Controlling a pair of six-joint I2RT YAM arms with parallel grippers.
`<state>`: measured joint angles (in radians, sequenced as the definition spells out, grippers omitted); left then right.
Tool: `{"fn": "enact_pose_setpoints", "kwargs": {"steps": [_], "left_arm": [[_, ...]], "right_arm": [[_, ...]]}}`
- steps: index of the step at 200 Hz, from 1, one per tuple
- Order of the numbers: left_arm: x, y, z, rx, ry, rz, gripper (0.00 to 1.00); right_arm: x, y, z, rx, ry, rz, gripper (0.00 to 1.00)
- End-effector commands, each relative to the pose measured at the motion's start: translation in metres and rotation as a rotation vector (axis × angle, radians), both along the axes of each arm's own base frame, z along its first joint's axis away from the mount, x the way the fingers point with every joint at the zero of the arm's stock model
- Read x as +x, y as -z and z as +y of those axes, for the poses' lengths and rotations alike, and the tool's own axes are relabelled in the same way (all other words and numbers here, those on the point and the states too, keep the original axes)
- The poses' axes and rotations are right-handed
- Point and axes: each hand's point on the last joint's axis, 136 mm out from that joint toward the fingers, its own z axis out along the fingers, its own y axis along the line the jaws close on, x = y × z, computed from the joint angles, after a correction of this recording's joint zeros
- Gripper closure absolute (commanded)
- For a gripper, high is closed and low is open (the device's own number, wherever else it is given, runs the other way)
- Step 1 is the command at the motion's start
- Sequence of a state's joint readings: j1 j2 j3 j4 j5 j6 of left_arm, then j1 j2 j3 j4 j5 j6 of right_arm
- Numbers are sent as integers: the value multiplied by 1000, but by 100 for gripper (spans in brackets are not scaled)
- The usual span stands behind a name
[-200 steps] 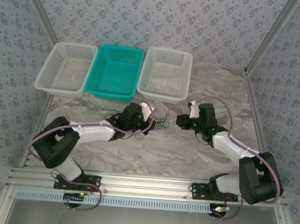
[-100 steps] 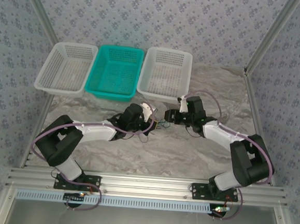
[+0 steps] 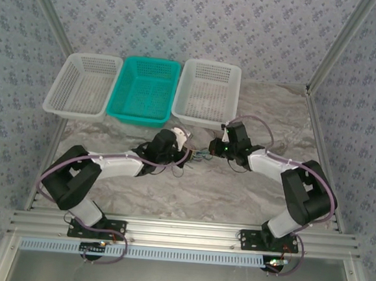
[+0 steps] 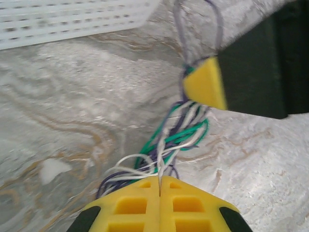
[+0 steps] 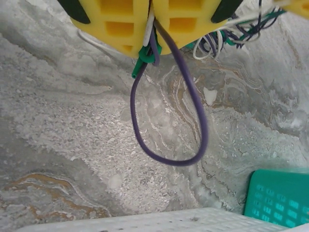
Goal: Untangle the cables
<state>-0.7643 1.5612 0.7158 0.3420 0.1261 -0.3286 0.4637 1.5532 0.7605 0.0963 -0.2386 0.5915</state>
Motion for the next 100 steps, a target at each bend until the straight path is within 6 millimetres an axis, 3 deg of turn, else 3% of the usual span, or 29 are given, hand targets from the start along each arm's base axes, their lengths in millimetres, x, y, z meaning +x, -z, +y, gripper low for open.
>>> {"fn": "enact_pose_setpoints", "kwargs": {"steps": [1, 35, 69, 100], "left_arm": [[20, -13, 38, -62, -167, 18, 100], [31, -16, 89, -145, -305, 67, 100], [23, -26, 108, -125, -312, 46, 100], [15, -36, 126, -117, -374, 23, 100]], "right_arm": [[2, 4, -32, -43, 86, 3, 100], [-5, 7, -86, -172, 178, 3, 100], [-14, -7, -133, -303, 279, -30, 100], [-25, -18, -183, -330, 483, -37, 100]]}}
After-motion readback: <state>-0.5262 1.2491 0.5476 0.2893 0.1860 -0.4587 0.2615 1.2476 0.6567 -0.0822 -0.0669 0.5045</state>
